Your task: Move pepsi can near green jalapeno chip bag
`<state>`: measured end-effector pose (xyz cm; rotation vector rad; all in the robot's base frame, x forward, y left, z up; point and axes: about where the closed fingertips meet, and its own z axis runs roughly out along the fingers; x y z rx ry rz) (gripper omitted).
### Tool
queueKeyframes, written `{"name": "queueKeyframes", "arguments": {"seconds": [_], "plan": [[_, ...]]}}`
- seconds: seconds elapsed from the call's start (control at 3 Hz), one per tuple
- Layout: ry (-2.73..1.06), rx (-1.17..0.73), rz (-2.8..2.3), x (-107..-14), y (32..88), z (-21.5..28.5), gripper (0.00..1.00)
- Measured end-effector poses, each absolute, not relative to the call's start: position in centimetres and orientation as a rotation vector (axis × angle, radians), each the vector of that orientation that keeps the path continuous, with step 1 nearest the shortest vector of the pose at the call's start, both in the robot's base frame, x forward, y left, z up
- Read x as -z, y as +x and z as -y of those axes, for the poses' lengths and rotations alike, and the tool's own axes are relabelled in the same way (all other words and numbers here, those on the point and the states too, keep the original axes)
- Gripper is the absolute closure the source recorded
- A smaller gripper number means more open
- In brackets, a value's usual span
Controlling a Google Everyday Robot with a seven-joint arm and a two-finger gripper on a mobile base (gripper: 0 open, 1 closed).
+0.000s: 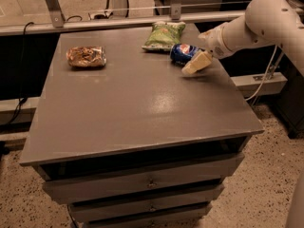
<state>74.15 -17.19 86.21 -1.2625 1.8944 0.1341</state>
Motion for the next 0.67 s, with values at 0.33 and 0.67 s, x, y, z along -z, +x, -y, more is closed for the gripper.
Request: {"name": "queueKeyframes", "arguments": {"seconds": [0.33, 0.67], "plan": [[-1.264, -0.133, -1.895, -86.3, 74.1, 17.2, 0.0], [-1.269, -0.131, -1.883, -88.1, 72.6, 18.1, 0.0]]}}
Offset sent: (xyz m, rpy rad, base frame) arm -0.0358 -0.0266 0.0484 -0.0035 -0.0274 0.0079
